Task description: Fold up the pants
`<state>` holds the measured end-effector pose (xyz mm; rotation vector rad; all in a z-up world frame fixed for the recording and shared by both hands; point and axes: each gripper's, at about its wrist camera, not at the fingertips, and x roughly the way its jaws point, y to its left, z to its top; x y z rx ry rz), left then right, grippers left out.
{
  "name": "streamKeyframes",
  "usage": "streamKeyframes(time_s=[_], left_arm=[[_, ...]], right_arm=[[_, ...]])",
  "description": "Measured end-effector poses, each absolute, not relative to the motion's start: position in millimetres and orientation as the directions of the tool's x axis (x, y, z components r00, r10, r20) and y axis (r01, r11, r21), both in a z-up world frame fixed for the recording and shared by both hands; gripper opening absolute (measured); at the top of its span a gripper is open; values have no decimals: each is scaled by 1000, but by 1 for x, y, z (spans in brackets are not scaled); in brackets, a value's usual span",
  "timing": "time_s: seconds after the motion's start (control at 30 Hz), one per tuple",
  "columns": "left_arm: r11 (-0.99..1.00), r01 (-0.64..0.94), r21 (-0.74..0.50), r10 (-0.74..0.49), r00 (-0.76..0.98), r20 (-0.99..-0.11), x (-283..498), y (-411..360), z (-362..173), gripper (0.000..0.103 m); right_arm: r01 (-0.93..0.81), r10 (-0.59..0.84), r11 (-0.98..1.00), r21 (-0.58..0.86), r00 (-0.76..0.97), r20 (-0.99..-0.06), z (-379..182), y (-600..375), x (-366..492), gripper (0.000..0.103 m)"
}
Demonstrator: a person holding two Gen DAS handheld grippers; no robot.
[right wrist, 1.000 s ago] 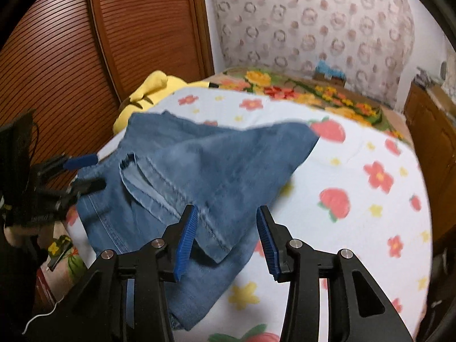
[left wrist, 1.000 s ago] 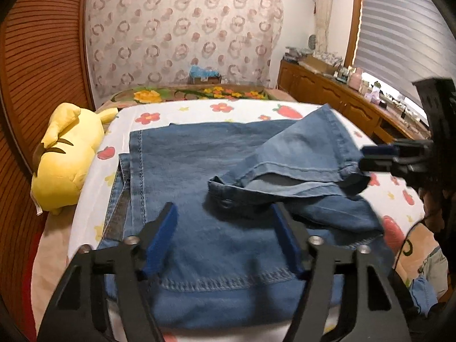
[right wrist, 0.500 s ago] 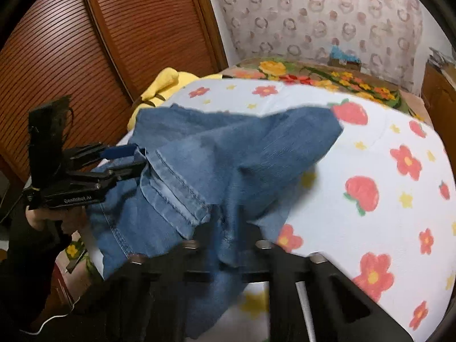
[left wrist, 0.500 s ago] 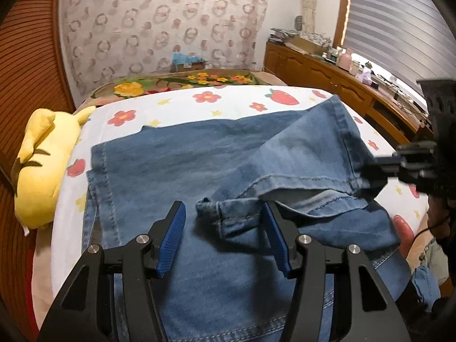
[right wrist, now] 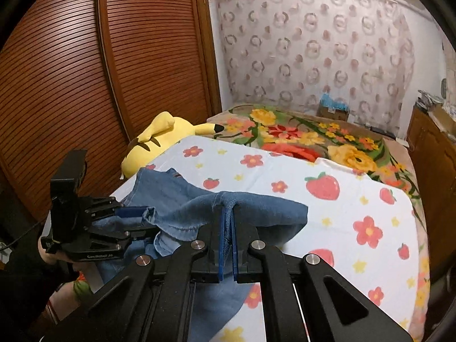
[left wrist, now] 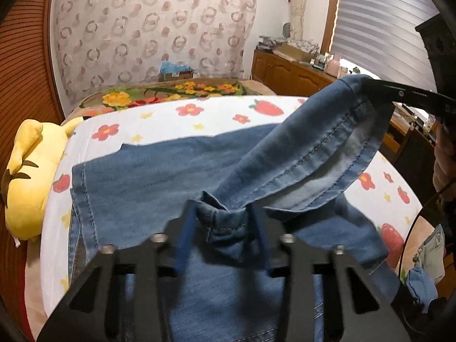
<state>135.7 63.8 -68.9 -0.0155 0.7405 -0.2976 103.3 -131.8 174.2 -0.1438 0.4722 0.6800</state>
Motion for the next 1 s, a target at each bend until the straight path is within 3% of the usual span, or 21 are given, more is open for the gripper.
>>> streamKeyframes(time_s=[0.03, 0.13, 0.53, 0.73, 1.0], left_arm=[[957, 266, -120, -277, 700, -658, 134, 63, -67, 16], [951, 282, -125, -296, 721, -626, 125, 62, -56, 9], [958, 240, -158, -286, 843, -456, 29, 69, 20, 7], [964, 203, -173, -261, 855, -449, 0, 78, 23, 7], [969, 136, -206, -222, 842, -492, -13, 100, -8, 7]], right_arm=[[-633, 572, 773, 25, 680, -459, 176, -132, 103, 3], [-635, 579, 772, 30, 683, -445, 162, -150, 112, 3], [-670, 625, 742, 5, 690, -364, 196, -146, 107, 3], [-730, 669, 682, -40, 645, -369, 204, -102, 107, 3], [-792, 693, 607, -63, 567, -446, 187, -40, 132, 3]])
